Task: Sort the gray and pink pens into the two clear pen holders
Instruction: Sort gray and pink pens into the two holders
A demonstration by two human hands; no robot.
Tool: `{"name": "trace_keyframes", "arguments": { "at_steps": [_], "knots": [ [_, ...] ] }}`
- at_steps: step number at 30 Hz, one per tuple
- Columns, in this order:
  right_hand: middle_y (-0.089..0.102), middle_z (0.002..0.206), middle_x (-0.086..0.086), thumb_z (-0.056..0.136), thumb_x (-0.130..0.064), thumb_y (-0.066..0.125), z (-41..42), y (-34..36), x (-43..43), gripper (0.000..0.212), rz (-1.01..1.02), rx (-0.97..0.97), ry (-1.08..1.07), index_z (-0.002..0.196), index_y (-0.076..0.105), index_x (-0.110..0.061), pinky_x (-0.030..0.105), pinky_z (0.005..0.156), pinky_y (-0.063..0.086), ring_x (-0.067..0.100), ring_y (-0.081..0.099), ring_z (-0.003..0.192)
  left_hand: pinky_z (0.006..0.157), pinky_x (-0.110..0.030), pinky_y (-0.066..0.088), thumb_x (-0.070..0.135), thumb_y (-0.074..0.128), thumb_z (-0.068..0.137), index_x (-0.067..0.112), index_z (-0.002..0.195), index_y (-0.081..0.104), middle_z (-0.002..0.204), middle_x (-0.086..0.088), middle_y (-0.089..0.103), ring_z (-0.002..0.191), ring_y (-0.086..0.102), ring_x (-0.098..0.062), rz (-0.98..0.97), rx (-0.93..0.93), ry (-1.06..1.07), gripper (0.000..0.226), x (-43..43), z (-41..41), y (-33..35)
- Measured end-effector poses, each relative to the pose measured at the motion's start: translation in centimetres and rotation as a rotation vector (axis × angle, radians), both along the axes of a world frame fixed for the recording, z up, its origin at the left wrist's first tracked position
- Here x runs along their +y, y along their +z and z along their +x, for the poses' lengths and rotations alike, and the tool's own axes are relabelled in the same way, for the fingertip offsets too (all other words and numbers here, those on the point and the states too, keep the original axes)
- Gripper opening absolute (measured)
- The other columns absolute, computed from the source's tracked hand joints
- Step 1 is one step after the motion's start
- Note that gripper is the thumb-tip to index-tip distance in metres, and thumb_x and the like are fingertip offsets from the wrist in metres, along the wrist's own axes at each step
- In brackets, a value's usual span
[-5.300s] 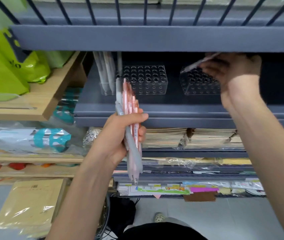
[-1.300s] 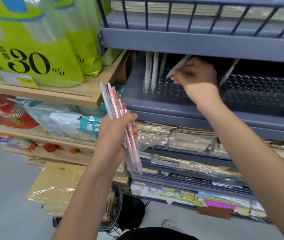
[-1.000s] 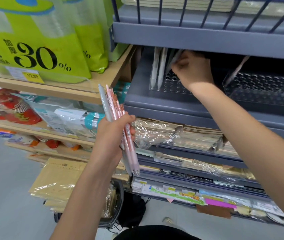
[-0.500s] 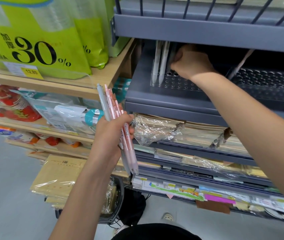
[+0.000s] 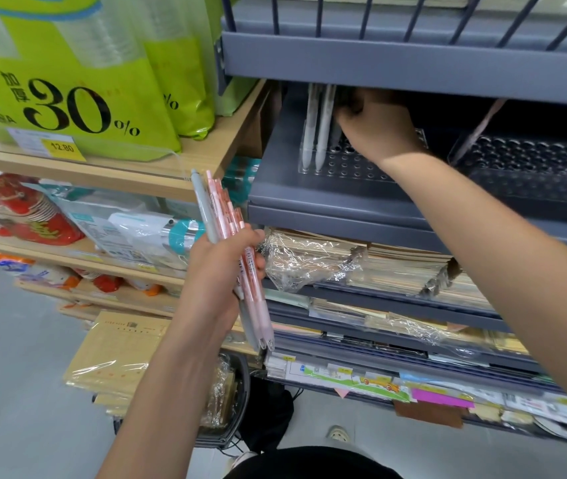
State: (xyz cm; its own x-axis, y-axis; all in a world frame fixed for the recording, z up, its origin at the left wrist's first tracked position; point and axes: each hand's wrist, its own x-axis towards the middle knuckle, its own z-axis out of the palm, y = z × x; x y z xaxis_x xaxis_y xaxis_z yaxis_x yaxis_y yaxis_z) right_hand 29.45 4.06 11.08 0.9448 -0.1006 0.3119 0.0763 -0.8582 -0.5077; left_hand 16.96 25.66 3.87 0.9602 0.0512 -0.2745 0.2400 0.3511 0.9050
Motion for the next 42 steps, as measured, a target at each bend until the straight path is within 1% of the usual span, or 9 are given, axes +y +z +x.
{"name": "trace_keyframes", "arguments": {
  "at_steps": [8, 14, 18, 20, 22, 25, 29, 36, 42],
  "knots": [
    [0.063, 0.102, 0.017, 0.097, -0.027, 0.044, 0.0, -0.5, 0.1, 0.025, -0.062, -0.068, -0.017, 0.098, 0.059, -0.007, 0.033, 0.078, 0.042, 0.032, 0.058, 0.094, 0.049, -0.022, 0.052, 0.003, 0.07, 0.084, 0.006, 0.11, 0.058, 0.056, 0.008, 0.06, 0.051, 0.057, -0.008, -0.01, -0.003, 0.002, 0.029, 0.0, 0.1, 0.1],
    [0.065, 0.104, 0.021, 0.097, -0.029, 0.044, -0.3, -1.0, 0.1, 0.02, -0.08, -0.086, -0.05, 0.085, 0.053, -0.015, 0.031, 0.075, 0.036, 0.04, 0.059, 0.097, 0.05, -0.023, 0.052, 0.005, 0.071, 0.086, 0.005, 0.111, 0.058, 0.059, 0.005, 0.059, 0.052, 0.057, -0.01, -0.01, -0.015, -0.013, 0.028, 0.1, 0.2, 0.1],
    [0.068, 0.117, 0.01, 0.097, -0.034, 0.047, -1.6, -0.5, -0.2, 0.032, -0.017, -0.067, -0.088, 0.117, 0.063, -0.014, 0.029, 0.095, 0.04, 0.034, 0.058, 0.112, 0.052, -0.025, 0.052, 0.014, 0.073, 0.087, 0.007, 0.107, 0.057, 0.059, 0.005, 0.058, 0.055, 0.058, -0.011, -0.043, -0.025, -0.054, 0.027, -0.3, 0.3, 0.3],
    [0.072, 0.103, 0.0, 0.094, -0.032, 0.054, -3.9, -0.3, -0.2, 0.028, 0.137, -0.124, -0.092, 0.116, 0.065, -0.018, 0.021, 0.091, 0.04, 0.022, 0.065, 0.102, 0.053, -0.026, 0.053, 0.017, 0.074, 0.088, 0.009, 0.105, 0.058, 0.061, 0.004, 0.061, 0.058, 0.06, -0.013, -0.06, -0.02, -0.042, 0.025, -0.5, 0.5, 0.5],
    [0.072, 0.078, -0.008, 0.089, -0.031, 0.058, -7.4, -0.6, 0.2, 0.013, 0.349, -0.136, -0.043, 0.09, 0.069, -0.024, 0.029, 0.083, 0.052, 0.012, 0.069, 0.078, 0.055, -0.026, 0.054, 0.02, 0.074, 0.089, 0.01, 0.106, 0.059, 0.065, 0.003, 0.064, 0.061, 0.063, -0.014, -0.062, -0.008, -0.016, 0.025, -0.8, 0.7, 0.5],
    [0.071, 0.066, -0.008, 0.087, -0.044, 0.063, -13.8, -2.6, 1.8, 0.024, 0.466, 0.108, 0.123, 0.074, 0.068, -0.025, 0.035, 0.063, 0.059, 0.007, 0.068, 0.056, 0.065, -0.032, 0.055, 0.025, 0.072, 0.09, 0.009, 0.11, 0.06, 0.071, 0.001, 0.062, 0.07, 0.063, -0.016, -0.053, 0.005, 0.022, 0.028, -1.5, 1.0, 0.5],
    [0.071, 0.075, -0.004, 0.077, -0.046, 0.075, -18.5, -5.3, 3.8, 0.019, 0.553, 0.348, 0.187, 0.084, 0.071, -0.029, 0.04, 0.061, 0.059, 0.014, 0.068, 0.063, 0.07, -0.031, 0.052, 0.024, 0.069, 0.093, 0.01, 0.119, 0.06, 0.071, 0.004, 0.06, 0.073, 0.06, -0.014, -0.028, -0.017, -0.004, 0.031, -3.2, 1.0, 0.7],
    [0.07, 0.074, 0.0, 0.08, -0.029, 0.079, -19.8, -5.7, 2.0, 0.015, 0.688, 0.306, 0.141, 0.093, 0.071, -0.03, 0.038, 0.057, 0.058, 0.021, 0.065, 0.062, 0.074, -0.029, 0.058, 0.024, 0.067, 0.094, 0.024, 0.104, 0.062, 0.087, 0.001, 0.068, 0.08, 0.066, -0.01, 0.062, -0.089, -0.091, 0.011, -7.5, 0.5, 0.9],
    [0.07, 0.074, 0.008, 0.088, -0.008, 0.069, -20.2, -5.0, -2.9, 0.008, 0.843, 0.291, 0.053, 0.088, 0.071, -0.016, 0.031, 0.054, 0.054, 0.012, 0.058, 0.054, 0.062, -0.033, 0.056, 0.023, 0.061, 0.098, 0.01, 0.104, 0.059, 0.069, -0.002, 0.059, 0.065, 0.06, -0.014, -0.01, -0.084, -0.169, 0.015, -10.9, 0.3, 1.5]
  ]
}}
